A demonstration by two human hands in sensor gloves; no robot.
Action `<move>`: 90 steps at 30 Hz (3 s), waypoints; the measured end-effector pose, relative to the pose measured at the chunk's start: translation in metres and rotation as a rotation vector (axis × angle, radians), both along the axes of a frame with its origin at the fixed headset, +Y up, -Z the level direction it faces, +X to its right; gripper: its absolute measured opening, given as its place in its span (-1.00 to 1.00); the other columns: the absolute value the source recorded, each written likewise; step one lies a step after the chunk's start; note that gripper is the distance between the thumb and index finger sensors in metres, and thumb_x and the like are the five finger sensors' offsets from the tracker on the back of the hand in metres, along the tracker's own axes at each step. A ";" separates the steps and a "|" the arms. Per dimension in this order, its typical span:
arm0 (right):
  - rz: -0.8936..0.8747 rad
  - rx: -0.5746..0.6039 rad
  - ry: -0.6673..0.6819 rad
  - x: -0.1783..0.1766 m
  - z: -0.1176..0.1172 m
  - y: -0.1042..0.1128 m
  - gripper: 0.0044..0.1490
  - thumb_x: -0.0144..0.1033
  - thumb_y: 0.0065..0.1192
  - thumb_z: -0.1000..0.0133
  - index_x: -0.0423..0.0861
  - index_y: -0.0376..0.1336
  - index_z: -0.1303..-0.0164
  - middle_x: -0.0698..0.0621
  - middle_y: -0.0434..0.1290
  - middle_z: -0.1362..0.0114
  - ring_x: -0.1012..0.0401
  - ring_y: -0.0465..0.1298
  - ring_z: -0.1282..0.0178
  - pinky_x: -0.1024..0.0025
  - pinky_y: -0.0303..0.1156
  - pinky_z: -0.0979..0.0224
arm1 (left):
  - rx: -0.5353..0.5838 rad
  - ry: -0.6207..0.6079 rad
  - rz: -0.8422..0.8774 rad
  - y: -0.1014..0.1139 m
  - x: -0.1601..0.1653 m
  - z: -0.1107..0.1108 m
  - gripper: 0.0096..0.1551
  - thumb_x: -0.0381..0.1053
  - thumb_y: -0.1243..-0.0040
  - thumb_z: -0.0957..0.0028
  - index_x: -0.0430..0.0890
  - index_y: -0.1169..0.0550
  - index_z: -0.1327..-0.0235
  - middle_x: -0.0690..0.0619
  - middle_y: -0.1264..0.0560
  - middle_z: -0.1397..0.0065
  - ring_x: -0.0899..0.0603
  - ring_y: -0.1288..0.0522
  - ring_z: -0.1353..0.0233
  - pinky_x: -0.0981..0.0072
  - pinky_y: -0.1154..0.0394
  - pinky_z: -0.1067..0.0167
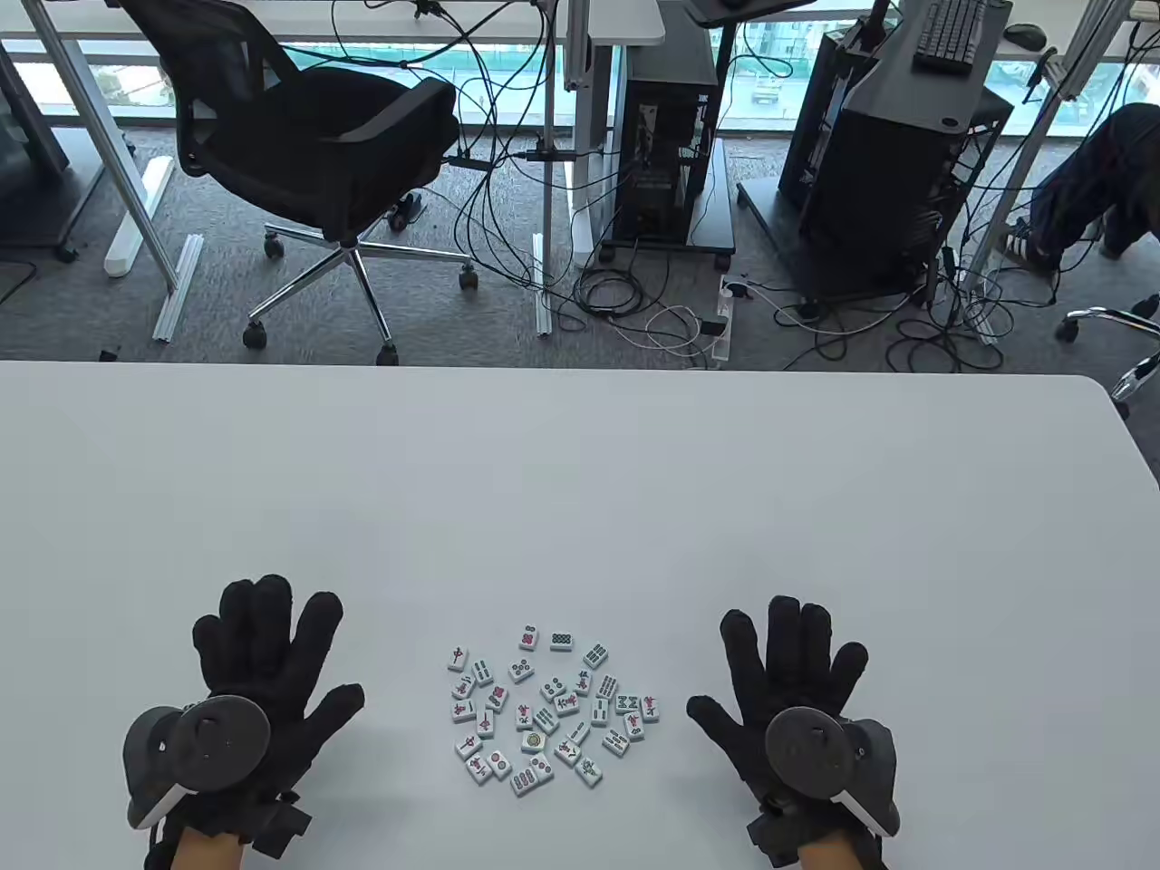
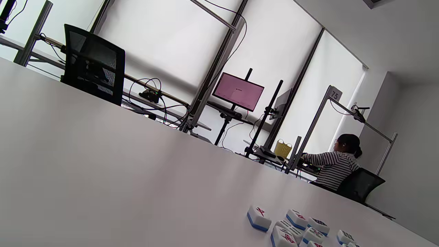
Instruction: Mahjong suit sorting
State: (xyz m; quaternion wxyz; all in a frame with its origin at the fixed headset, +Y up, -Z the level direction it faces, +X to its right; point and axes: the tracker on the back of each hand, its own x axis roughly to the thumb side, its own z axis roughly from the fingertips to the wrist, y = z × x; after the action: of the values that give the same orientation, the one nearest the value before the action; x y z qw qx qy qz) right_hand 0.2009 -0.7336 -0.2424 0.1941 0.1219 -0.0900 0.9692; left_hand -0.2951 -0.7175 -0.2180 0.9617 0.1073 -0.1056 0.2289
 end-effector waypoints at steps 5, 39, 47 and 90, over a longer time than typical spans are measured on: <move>0.016 -0.009 0.000 0.000 -0.001 -0.001 0.06 0.41 -0.10 -0.10 0.32 -0.49 -0.57 0.05 -0.65 -0.67 0.02 -0.70 -0.58 -0.31 -0.69 -0.42 | -0.004 -0.002 -0.004 -0.001 0.001 0.000 -0.02 0.61 0.20 0.04 0.38 0.19 -0.58 0.33 0.56 -0.61 0.03 0.70 -0.62 -0.13 0.65 -0.42; 0.107 -0.010 0.003 -0.017 -0.003 -0.002 0.09 0.24 0.15 -0.11 0.27 -0.39 -0.61 -0.12 -0.20 -0.76 -0.14 0.09 -0.66 -0.25 0.30 -0.45 | 0.071 -0.053 0.010 0.012 0.010 0.011 -0.02 0.61 0.21 0.03 0.42 0.27 -0.53 0.34 0.60 -0.57 0.03 0.73 -0.59 -0.12 0.65 -0.42; 0.222 -0.141 -0.044 -0.043 -0.027 0.002 0.13 0.15 0.25 -0.08 -0.03 -0.25 -0.62 -0.17 0.49 -0.28 0.01 0.62 0.09 0.42 0.61 0.23 | 0.064 -0.055 0.006 0.013 0.013 0.012 -0.01 0.62 0.21 0.03 0.41 0.28 -0.53 0.34 0.62 -0.56 0.03 0.74 -0.58 -0.11 0.66 -0.41; 0.404 -0.349 -0.107 -0.076 -0.055 -0.022 -0.29 -0.04 0.30 -0.06 -0.25 0.33 -0.28 -0.06 0.64 0.24 0.20 0.57 0.61 0.52 0.51 0.58 | -0.041 -0.071 -0.028 0.006 0.036 0.009 0.03 0.63 0.21 0.03 0.36 0.33 -0.52 0.32 0.65 -0.53 0.00 0.74 -0.57 -0.14 0.69 -0.37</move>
State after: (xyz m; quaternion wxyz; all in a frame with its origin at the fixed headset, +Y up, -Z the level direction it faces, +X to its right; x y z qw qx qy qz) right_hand 0.1254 -0.7552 -0.2972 0.0100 0.0507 0.0942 0.9942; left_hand -0.2588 -0.7111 -0.2089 0.9625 0.0777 -0.1365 0.2214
